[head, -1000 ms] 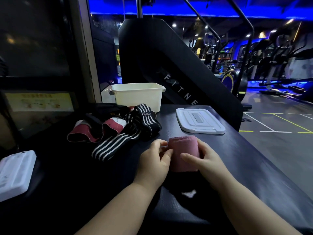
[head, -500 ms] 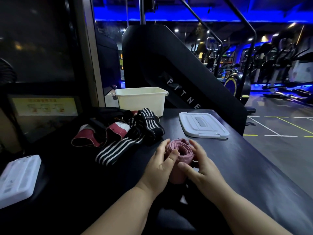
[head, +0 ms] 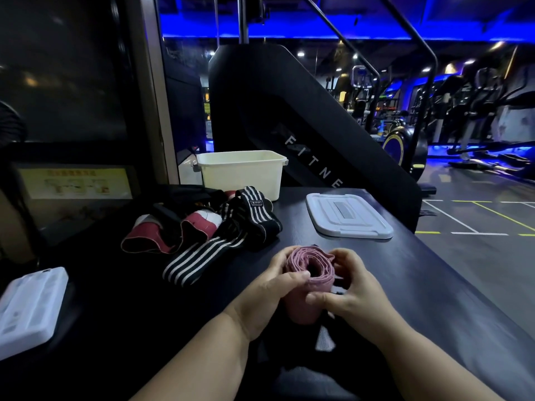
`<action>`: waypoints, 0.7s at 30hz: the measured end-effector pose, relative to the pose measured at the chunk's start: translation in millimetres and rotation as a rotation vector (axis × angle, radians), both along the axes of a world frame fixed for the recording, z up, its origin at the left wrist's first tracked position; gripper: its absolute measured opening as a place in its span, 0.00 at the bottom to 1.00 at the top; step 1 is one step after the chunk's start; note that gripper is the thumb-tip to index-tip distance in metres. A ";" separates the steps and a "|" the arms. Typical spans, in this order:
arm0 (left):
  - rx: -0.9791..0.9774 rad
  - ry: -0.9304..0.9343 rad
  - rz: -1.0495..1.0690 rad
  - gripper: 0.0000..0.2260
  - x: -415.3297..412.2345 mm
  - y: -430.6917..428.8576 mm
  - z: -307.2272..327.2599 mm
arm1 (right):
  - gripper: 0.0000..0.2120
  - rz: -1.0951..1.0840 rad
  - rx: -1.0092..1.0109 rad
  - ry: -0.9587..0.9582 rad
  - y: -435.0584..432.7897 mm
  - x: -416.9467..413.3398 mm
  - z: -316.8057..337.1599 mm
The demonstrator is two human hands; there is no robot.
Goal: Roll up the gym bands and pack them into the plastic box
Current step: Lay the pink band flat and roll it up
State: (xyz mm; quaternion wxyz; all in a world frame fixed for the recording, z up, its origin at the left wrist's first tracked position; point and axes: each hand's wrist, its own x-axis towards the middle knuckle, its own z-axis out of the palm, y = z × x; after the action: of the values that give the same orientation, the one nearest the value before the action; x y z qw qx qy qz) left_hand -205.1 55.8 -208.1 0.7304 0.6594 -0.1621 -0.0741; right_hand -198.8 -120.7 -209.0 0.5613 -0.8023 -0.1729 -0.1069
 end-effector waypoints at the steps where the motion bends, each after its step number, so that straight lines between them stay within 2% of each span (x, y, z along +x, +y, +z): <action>1: -0.001 -0.003 -0.003 0.31 0.6 0.0 -0.2 | 0.38 0.016 0.013 0.002 0.2 -0.6 0.7; 6: -0.004 -0.006 -0.017 0.32 0.9 1.0 0.6 | 0.37 0.055 0.073 0.015 0.0 0.0 0.9; 11: 0.073 -0.044 -0.011 0.39 -0.8 1.5 1.5 | 0.38 0.087 0.078 0.038 -1.4 -1.0 2.2; 16: 0.088 -0.086 0.047 0.34 -2.5 -0.1 3.6 | 0.39 0.170 0.112 0.078 -6.5 0.3 0.9; 21: 0.089 -0.088 0.087 0.34 -1.2 0.8 1.4 | 0.33 0.209 0.175 0.095 -8.0 -0.3 1.8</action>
State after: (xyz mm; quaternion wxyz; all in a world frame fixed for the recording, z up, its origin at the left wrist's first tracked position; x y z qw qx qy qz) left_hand -206.3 56.6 -206.7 0.6950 0.7003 -0.1618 -0.0205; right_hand -199.1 -128.6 -207.3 0.6445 -0.7322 -0.2187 -0.0243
